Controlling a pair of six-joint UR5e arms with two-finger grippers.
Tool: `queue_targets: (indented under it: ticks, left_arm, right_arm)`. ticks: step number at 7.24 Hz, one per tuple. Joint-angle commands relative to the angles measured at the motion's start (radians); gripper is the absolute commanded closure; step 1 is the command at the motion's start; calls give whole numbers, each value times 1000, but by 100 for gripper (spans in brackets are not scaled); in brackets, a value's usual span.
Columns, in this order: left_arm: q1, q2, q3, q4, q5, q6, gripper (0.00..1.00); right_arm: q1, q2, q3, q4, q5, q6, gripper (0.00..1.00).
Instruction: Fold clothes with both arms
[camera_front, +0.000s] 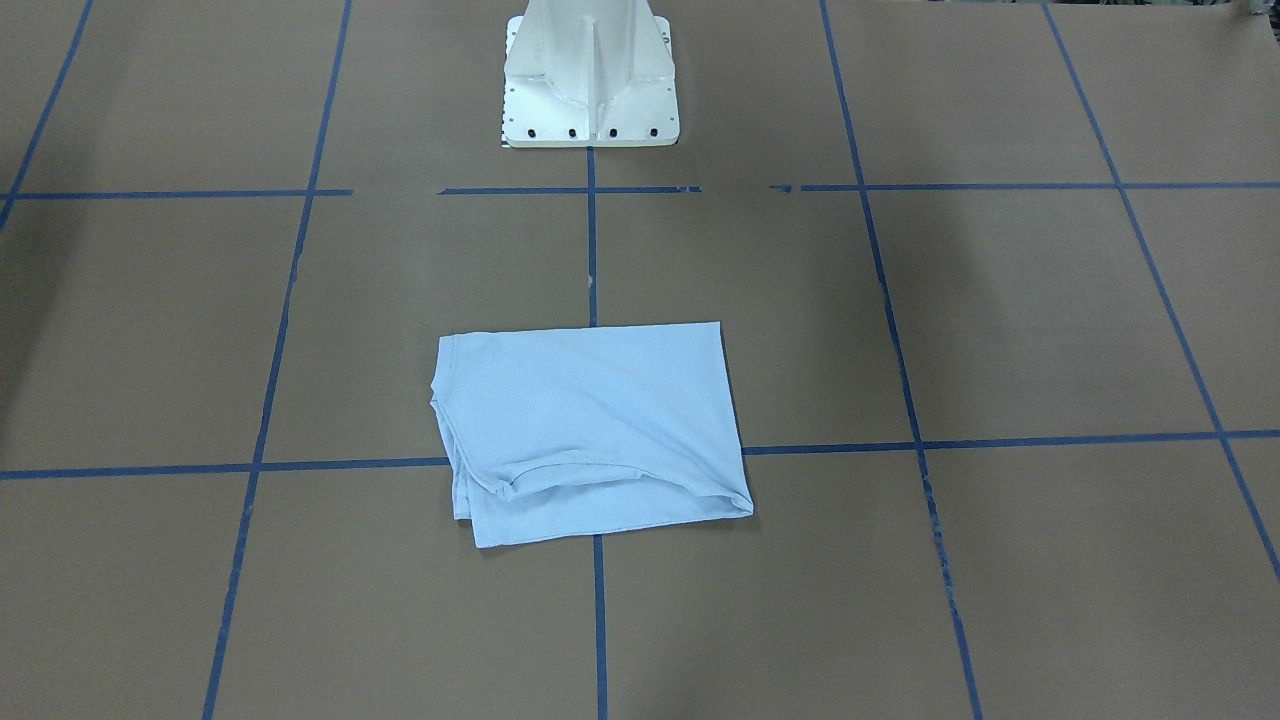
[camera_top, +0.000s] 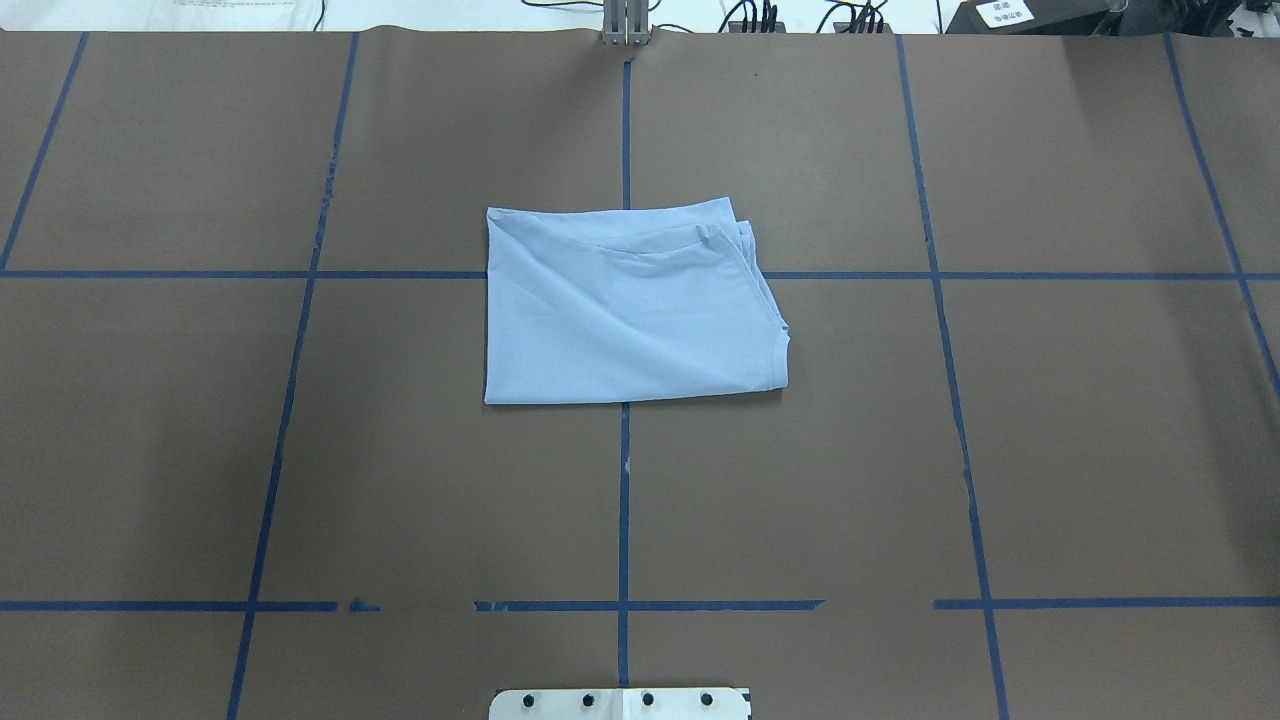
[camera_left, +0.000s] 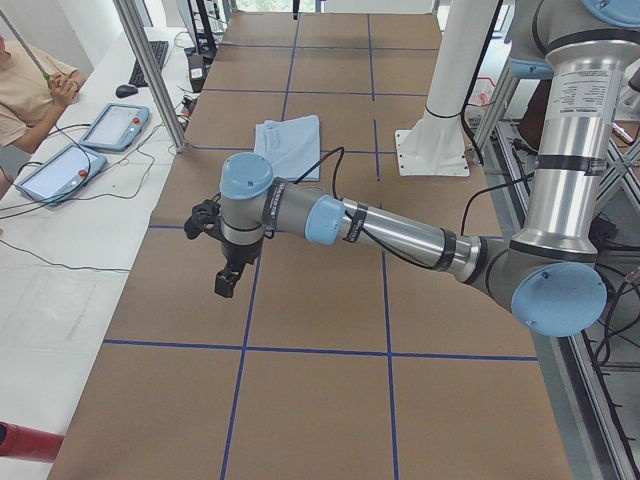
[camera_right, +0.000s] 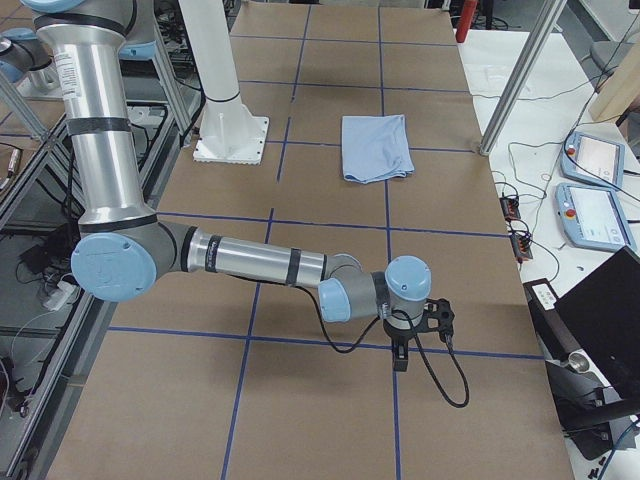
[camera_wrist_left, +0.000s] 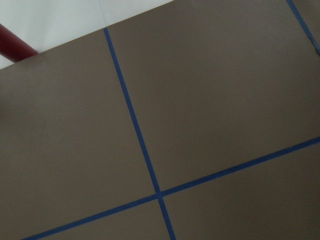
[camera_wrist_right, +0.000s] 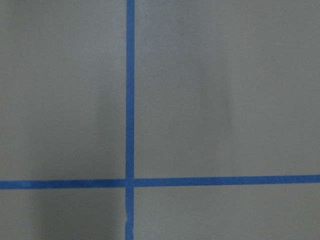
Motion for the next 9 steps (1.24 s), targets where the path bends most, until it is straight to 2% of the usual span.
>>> queue_targets:
  ticks: [1,2,4,5,6,7,8,9]
  left_arm:
    - [3,116,-34,-124,-30,-70,0]
    - [3,89,-37,-122,-28,-148,0]
    - [-5,84,-104,2,-30,-149,0]
    - [-11,98,-127,32,-33,-149,0]
    - [-8,156,-133,20,-12,-142,0]
    - [-7,158,-134,-37,-6,-142,0]
    - [-5,159,-114,-31,-12,-143,0]
    - [-4,150,-112,33,-57,-149,0]
  right_arm:
    - [-67,-25,77,-70,-4,-23,0]
    - [-84,-35,169,-198,-13,-27,0]
    - [-87,-95,275,-206,-31,-17,0]
    - [-89,-112,277,-206,-39,-14,0]
    - [-89,-117,280,-201,-30,-10,0]
    - [-89,-117,274,-200,-30,-13,0]
    - [-89,-105,290,-198,-24,-17,0]
    - [-87,-101,344,-262,-10,-12,0]
